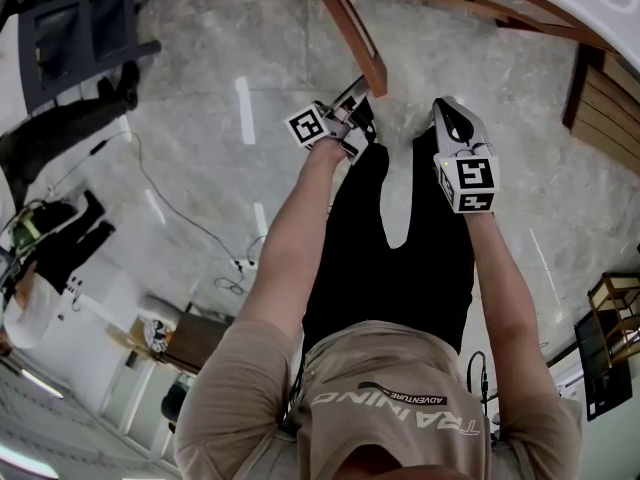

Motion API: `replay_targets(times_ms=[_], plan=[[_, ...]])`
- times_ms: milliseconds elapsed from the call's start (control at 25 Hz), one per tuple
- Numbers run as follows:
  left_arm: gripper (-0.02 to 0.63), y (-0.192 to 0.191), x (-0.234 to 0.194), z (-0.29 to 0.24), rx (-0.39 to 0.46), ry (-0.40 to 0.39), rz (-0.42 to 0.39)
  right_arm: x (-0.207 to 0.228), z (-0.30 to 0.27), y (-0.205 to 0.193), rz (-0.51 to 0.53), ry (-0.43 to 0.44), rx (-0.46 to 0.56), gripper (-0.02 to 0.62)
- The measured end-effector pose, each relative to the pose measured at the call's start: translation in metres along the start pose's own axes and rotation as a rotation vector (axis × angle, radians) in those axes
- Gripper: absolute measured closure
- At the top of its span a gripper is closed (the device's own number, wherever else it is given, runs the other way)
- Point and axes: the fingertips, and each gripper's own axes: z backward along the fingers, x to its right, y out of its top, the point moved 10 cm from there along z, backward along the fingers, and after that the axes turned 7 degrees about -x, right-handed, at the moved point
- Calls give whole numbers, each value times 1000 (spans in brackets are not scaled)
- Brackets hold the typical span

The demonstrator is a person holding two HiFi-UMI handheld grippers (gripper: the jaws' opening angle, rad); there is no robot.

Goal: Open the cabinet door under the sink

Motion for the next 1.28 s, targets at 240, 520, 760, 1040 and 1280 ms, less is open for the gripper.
replay_targets(times_ms=[240,520,760,1040,1280], plan=[[511,15,-3,32,-15,32,-16,-20,-8,-1,0,9,-9,594],[509,40,-1,66,-24,58,-41,-40,-13,-3,0,5,-20,594],[509,60,1,82,-80,69,-39,-58,-12,5,-3,-16,-19,594],[502,64,1,90,-16,72,-13,-66,-3,15,-20,-67,-12,594],[497,63,2,94,16,104,-23,-77,30,26,-49,-76,-12,594]])
